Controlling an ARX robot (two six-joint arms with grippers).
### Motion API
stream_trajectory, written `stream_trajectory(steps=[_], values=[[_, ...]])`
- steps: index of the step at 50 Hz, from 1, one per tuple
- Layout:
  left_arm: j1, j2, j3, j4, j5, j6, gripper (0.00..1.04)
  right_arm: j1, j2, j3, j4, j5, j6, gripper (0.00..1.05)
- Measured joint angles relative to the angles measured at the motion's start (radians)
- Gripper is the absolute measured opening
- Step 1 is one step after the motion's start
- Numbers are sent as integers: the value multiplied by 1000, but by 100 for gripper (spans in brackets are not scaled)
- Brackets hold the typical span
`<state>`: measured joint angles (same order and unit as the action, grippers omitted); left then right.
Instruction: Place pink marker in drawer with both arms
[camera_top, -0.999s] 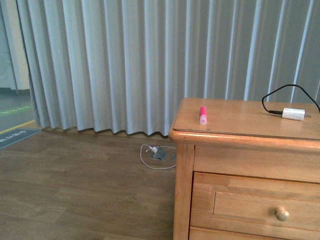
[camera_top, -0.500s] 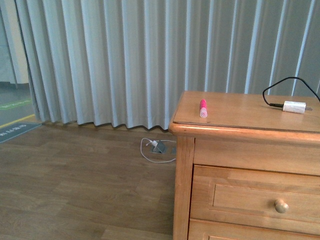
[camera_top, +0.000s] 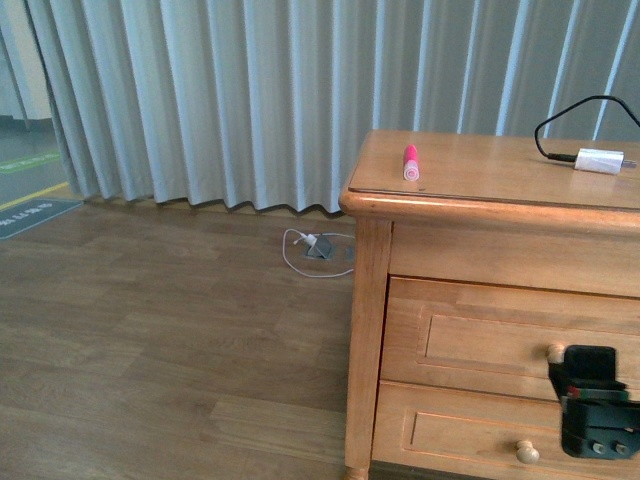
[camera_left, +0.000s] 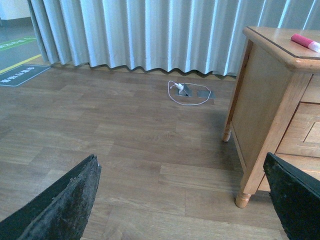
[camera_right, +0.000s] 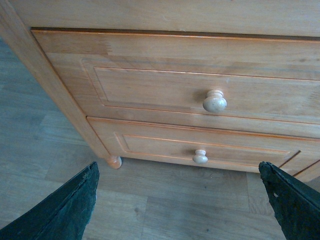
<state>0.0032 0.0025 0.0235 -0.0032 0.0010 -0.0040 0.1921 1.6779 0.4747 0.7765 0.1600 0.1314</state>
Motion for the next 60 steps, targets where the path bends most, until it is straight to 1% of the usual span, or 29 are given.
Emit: stream_trajectory(steps=[5,9,23,32,45,60], values=[[0,0,0,0,0,0,99,2,124,73,55,49,-3,96],[0,0,0,0,0,0,99,-14,212,129,90,75,-4,96],[0,0,0,0,0,0,99,-65,377,264,124,67,-16,96],[0,0,0,0,0,0,99,-63,424,323,120,56,-22,96],[0,0,0,0,0,0,99,-60,487,401,117,78,-34,96],[0,0,0,0,0,0,99,-76,523,433,114,85,-42,96]])
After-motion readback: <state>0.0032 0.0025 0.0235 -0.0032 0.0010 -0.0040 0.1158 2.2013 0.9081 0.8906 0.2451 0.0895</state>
